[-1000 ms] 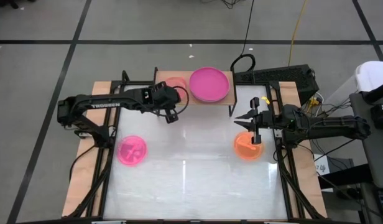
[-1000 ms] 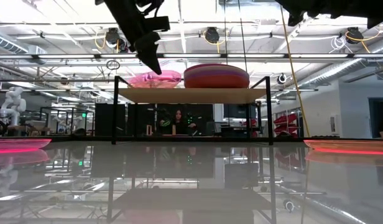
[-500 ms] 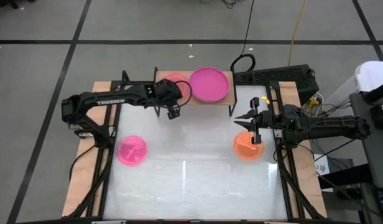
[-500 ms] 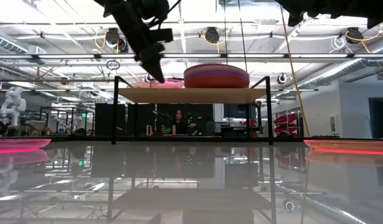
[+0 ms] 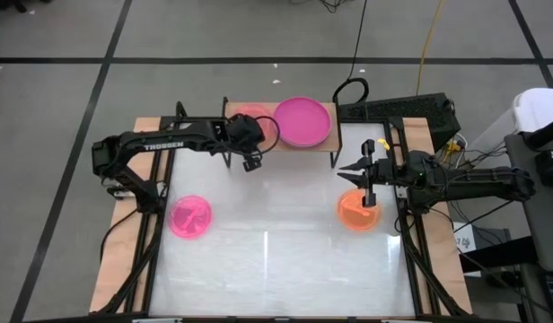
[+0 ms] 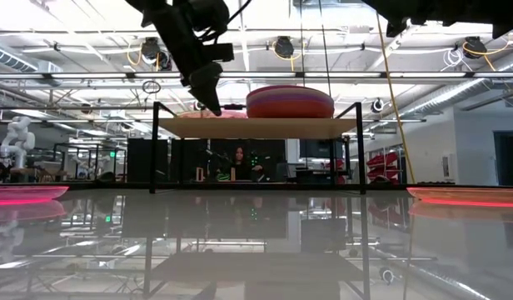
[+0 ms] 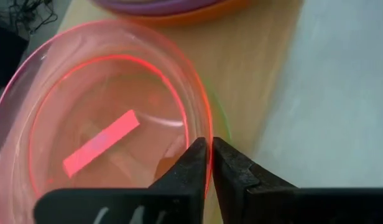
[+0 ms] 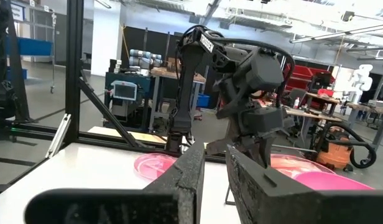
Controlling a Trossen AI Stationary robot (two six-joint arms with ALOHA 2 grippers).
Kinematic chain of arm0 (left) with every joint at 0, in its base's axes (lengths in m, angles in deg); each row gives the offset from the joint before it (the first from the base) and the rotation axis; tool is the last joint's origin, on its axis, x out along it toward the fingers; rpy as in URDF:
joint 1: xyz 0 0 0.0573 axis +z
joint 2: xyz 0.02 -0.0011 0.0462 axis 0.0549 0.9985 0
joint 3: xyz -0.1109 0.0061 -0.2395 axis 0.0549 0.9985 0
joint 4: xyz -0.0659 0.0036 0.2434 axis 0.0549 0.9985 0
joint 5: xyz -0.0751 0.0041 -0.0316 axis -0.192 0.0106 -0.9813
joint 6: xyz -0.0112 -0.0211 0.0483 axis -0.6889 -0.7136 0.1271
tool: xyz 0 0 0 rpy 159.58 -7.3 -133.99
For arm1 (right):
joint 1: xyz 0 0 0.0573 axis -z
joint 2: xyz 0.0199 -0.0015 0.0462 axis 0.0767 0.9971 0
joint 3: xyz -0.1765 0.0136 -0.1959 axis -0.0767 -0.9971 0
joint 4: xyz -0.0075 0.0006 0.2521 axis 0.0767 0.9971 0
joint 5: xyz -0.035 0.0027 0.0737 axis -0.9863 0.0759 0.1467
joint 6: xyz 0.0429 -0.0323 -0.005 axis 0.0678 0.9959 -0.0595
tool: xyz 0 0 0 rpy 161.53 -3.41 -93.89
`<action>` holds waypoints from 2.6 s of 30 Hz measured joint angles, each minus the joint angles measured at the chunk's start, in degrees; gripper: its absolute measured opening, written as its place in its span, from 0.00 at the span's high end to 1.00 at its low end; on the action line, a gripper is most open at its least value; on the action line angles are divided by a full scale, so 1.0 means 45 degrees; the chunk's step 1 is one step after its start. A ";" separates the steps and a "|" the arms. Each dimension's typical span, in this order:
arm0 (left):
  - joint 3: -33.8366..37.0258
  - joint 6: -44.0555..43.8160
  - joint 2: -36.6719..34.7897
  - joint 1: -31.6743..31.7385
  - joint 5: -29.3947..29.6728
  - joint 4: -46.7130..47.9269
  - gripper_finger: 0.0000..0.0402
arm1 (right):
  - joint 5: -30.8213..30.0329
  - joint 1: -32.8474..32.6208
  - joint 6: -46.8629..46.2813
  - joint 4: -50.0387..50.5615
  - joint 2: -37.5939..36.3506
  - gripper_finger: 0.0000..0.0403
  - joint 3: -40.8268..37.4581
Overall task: Place and stack plates onto a shelf
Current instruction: Stack the pink transparent plate on top of the green transparent plate on the shelf, then stack the orange transparent plate on top of the pink transparent plate on the shelf
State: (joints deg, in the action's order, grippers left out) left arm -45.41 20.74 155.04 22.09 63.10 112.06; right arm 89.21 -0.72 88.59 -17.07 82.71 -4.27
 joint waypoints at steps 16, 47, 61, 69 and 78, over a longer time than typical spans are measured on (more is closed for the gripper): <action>-0.2925 -0.0043 0.0005 -0.0790 0.0472 0.2575 0.76 | -0.0005 0.0000 0.0001 0.0085 0.0000 0.88 0.0000; 1.1880 -0.2211 -0.6488 -0.5154 0.0008 -2.0162 0.76 | -0.1242 -0.0010 -0.0466 0.1510 0.2125 0.88 0.0728; 1.2519 -0.2658 -0.6484 -0.5505 0.0118 -2.0545 0.76 | -0.0932 -0.1979 -0.2387 0.8735 0.5713 0.88 0.2409; 1.2519 -0.3134 -0.6484 -0.5505 0.0118 -2.0374 0.76 | -0.3353 -0.5481 -0.4861 1.2069 0.5595 0.88 0.3543; 1.2519 -0.3329 -0.6484 -0.5505 0.0123 -2.0369 0.76 | -0.4122 -0.8281 -0.8780 1.4156 0.6849 0.88 0.3978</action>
State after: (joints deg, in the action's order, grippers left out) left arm 10.93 5.75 125.86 -2.68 63.65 20.40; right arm 70.66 -37.98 49.08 46.63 113.53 13.64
